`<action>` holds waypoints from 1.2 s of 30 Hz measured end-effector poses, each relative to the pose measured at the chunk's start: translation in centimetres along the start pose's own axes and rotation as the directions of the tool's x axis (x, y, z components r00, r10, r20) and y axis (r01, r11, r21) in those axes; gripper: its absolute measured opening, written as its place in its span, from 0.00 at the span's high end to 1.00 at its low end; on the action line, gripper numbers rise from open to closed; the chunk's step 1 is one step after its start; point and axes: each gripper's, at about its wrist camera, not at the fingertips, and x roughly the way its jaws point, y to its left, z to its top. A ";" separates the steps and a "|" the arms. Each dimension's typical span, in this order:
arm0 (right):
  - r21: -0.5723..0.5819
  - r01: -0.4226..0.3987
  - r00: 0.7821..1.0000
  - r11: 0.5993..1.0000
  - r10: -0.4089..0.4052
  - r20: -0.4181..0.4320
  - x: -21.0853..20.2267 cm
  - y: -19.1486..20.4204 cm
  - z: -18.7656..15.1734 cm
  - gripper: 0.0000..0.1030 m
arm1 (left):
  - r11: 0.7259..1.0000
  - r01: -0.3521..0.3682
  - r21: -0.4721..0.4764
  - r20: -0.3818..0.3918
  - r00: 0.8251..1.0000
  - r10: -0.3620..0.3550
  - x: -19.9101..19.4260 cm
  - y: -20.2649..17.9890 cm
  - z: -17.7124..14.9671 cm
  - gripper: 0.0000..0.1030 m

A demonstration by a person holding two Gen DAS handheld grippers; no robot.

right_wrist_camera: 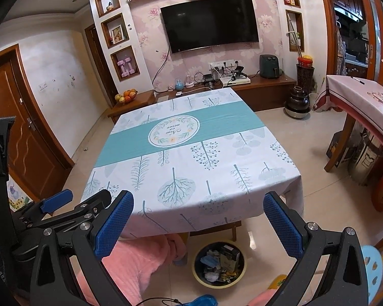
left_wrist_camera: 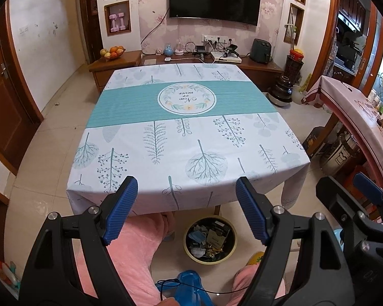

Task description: Collect trash

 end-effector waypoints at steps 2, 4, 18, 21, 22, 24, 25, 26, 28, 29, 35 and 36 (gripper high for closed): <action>0.000 -0.001 1.000 1.000 0.001 0.000 0.0 0.0 0.0 0.00 | 1.000 -0.002 0.003 0.000 1.000 0.002 0.1 0.0 0.1 0.25; -0.002 0.001 1.000 1.000 -0.001 0.001 0.0 0.0 0.0 0.00 | 1.000 -0.003 0.003 -0.002 1.000 0.003 0.2 0.0 0.1 0.25; 0.001 0.000 1.000 1.000 0.000 -0.001 0.0 0.0 0.0 0.00 | 1.000 -0.007 0.006 -0.011 1.000 0.008 0.4 0.0 0.1 0.25; 0.002 0.000 1.000 1.000 0.000 -0.001 -0.1 -0.1 0.0 0.00 | 1.000 -0.008 0.005 -0.011 1.000 0.008 0.3 -0.1 0.1 0.25; 0.003 0.000 1.000 1.000 0.000 -0.001 -0.1 -0.1 0.0 0.00 | 1.000 -0.008 0.004 -0.010 1.000 0.008 0.3 -0.1 0.1 0.25; 0.002 0.000 1.000 1.000 0.000 0.000 -0.1 -0.2 0.0 0.00 | 1.000 -0.006 0.005 -0.011 1.000 0.006 0.4 0.0 0.1 0.25; 0.002 0.002 1.000 1.000 -0.002 0.001 -0.1 -0.2 0.1 0.00 | 1.000 -0.007 0.005 -0.011 1.000 0.007 0.3 -0.1 0.1 0.25; 0.001 0.002 1.000 1.000 -0.002 0.001 -0.1 -0.2 0.1 0.00 | 1.000 -0.006 0.005 -0.011 1.000 0.006 0.3 -0.2 0.2 0.25; -0.002 0.003 1.000 1.000 -0.003 0.002 -0.1 -0.3 0.1 0.00 | 1.000 -0.005 0.008 -0.011 1.000 0.005 0.4 -0.2 0.1 0.25; -0.001 0.005 1.000 1.000 -0.005 0.003 0.1 -0.5 0.1 0.00 | 1.000 -0.004 0.009 -0.010 1.000 0.004 0.4 -0.2 0.0 0.25; 0.003 0.013 1.000 1.000 -0.013 0.010 0.3 -1.0 -0.1 0.00 | 1.000 -0.002 0.015 -0.005 1.000 0.002 0.6 -0.2 0.0 0.25; 0.003 0.013 1.000 1.000 -0.013 0.011 0.3 -1.0 -0.1 0.00 | 1.000 -0.002 0.015 -0.006 1.000 0.002 0.6 -0.2 0.0 0.25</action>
